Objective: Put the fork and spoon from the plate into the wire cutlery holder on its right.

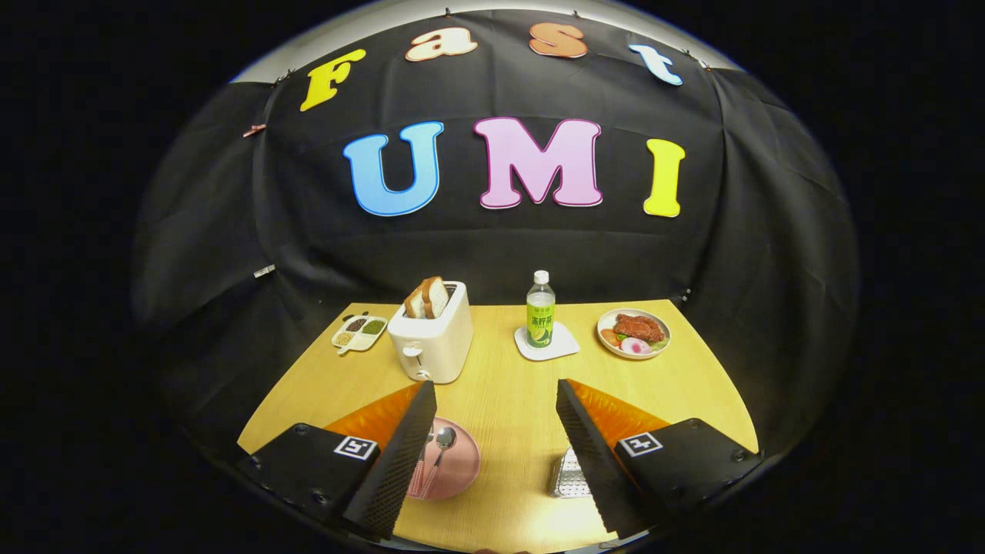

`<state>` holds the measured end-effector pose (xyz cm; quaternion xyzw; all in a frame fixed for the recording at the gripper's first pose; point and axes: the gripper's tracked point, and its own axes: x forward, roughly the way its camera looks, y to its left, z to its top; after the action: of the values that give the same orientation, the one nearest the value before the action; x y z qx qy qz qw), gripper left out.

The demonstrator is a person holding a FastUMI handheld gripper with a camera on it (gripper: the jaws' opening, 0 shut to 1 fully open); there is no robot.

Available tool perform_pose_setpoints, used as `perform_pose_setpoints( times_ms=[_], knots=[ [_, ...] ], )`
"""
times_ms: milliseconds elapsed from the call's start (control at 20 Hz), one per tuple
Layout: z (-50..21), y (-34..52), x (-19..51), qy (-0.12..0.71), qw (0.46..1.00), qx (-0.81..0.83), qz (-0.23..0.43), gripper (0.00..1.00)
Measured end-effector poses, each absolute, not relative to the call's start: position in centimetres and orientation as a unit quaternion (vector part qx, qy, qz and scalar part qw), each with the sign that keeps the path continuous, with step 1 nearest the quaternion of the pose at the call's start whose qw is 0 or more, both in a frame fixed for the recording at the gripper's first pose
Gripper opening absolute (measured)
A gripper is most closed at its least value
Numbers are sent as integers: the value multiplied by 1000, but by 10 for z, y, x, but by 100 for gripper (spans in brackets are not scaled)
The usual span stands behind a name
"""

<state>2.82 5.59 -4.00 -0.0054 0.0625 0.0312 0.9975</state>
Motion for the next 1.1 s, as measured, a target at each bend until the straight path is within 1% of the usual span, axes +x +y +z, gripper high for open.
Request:
perform_pose_setpoints(
  times_ms=[400, 650, 750, 1000, 1100],
  knots=[
    [-119, 114, 61, 173, 982, -24, 77, 98],
    [-196, 140, 71, 276, 956, -40, 97, 98],
    [-225, 145, 73, 309, 945, -46, 95, 98],
    [-276, 147, 81, 354, 928, -71, 86, 96],
    [-290, 145, 83, 372, 922, -64, 81, 93]
  ],
)
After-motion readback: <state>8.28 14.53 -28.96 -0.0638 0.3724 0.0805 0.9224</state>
